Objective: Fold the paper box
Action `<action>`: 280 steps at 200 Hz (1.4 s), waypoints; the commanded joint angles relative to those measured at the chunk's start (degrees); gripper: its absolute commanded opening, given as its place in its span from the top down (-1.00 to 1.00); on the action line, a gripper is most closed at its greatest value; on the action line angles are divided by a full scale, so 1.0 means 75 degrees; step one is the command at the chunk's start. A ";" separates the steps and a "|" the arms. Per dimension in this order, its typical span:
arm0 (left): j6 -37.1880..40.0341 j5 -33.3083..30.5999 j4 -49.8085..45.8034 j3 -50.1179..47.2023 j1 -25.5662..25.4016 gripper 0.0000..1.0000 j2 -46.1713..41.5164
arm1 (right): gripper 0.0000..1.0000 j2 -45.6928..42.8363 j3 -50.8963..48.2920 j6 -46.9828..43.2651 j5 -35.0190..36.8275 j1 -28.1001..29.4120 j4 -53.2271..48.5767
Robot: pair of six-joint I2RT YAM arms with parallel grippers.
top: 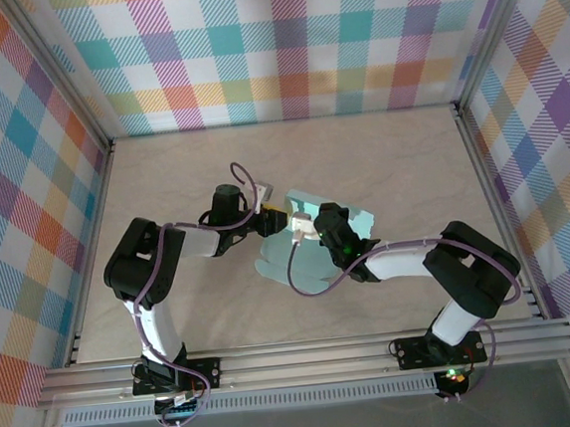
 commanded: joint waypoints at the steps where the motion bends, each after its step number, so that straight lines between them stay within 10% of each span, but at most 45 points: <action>1: 0.0254 -0.0116 -0.0048 0.0132 -0.0150 0.08 0.0155 | 1.00 0.0350 -0.0040 -0.0260 0.0122 0.0239 0.0743; 137: 0.0446 -0.1022 -0.0294 0.0129 -0.0314 0.14 0.0378 | 1.00 -0.0447 0.0146 0.0785 0.0115 0.0400 -0.1262; 235: 0.0350 -0.1088 -0.0196 0.0130 -0.0313 0.16 0.0353 | 1.00 0.0446 -0.0038 -0.0127 0.0531 0.0492 0.0573; 280: -0.0364 -0.1811 0.0289 0.0136 -0.0344 0.49 0.0435 | 1.00 0.0353 0.0118 0.0163 0.0531 0.0585 0.0009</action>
